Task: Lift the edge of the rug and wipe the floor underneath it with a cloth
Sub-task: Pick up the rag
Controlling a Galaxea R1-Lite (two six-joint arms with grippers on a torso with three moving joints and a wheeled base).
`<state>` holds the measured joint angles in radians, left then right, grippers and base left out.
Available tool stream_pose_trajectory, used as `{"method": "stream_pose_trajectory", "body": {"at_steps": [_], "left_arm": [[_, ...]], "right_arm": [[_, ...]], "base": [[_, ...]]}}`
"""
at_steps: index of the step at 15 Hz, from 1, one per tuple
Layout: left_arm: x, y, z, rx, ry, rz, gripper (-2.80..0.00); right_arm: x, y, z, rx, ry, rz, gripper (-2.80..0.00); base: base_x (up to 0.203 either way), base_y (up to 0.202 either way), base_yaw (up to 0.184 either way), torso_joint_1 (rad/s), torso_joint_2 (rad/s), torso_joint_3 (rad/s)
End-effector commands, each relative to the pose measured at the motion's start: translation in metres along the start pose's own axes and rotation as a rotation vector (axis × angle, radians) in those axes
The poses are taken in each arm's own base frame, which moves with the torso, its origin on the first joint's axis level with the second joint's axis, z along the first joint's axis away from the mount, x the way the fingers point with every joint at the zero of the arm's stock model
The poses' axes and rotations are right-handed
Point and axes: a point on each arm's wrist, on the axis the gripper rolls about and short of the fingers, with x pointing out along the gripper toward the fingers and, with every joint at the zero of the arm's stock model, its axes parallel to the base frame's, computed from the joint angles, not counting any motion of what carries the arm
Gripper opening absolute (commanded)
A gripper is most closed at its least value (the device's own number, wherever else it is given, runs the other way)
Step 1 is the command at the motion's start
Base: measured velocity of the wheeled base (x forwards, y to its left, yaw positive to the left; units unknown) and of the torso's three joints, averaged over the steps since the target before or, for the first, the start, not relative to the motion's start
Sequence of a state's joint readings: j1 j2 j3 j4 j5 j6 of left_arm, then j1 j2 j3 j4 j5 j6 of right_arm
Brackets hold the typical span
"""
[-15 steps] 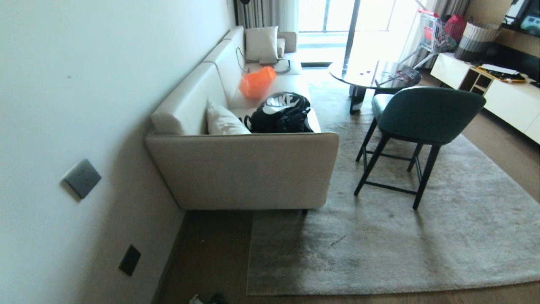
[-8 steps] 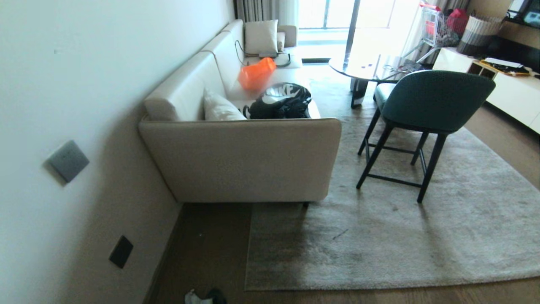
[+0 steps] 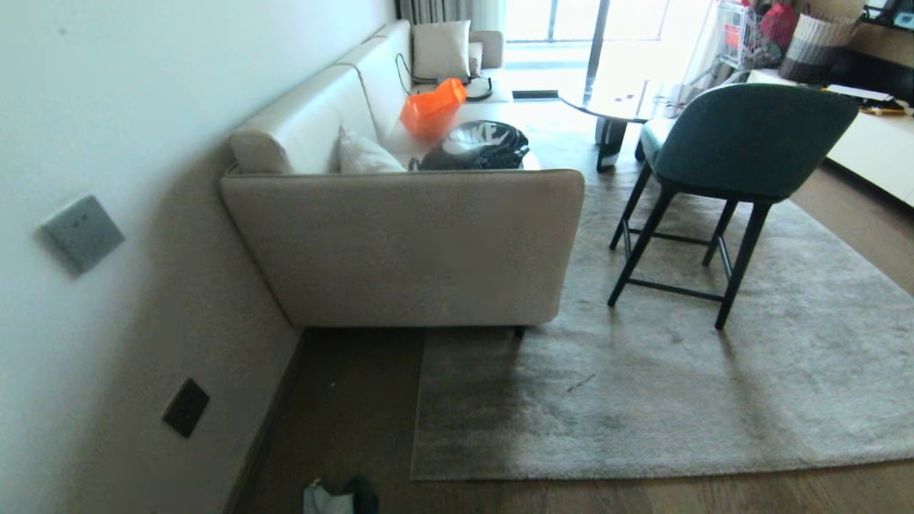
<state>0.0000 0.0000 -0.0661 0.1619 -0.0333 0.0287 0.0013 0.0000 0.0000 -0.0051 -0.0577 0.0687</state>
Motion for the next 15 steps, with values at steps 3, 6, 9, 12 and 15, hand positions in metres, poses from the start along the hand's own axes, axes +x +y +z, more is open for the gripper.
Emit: {"method": "stream_pose_trajectory", "body": {"at_steps": [3,6,9,12,15], "left_arm": [[0.0,0.0,-0.0001,0.0,0.001,-0.001,-2.8],[0.0,0.0,-0.0001,0.0,0.001,-0.001,-2.8],[0.0,0.0,-0.0001,0.0,0.001,-0.001,-2.8],[0.0,0.0,-0.0001,0.0,0.001,-0.001,-2.8],[0.0,0.0,-0.0001,0.0,0.001,-0.001,-2.8]], "right_arm": [[0.0001,0.0,0.0001,-0.001,0.0,0.0,-2.8],[0.0001,0.0,0.0001,0.0,0.0,0.0,-2.8],[0.0001,0.0,0.0001,0.0,0.0,0.0,-2.8],[0.0001,0.0,0.0001,0.0,0.0,0.0,-2.8],[0.0001,0.0,0.0001,0.0,0.0,0.0,-2.8]], "base": [[0.0,0.0,0.0,0.014,0.42,0.443],[0.0,0.0,0.0,0.0,0.12,0.145],[0.0,0.0,0.0,0.0,0.0,0.0],[0.0,0.0,0.0,0.0,0.0,0.0],[0.0,0.0,0.0,0.0,0.0,0.0]]}}
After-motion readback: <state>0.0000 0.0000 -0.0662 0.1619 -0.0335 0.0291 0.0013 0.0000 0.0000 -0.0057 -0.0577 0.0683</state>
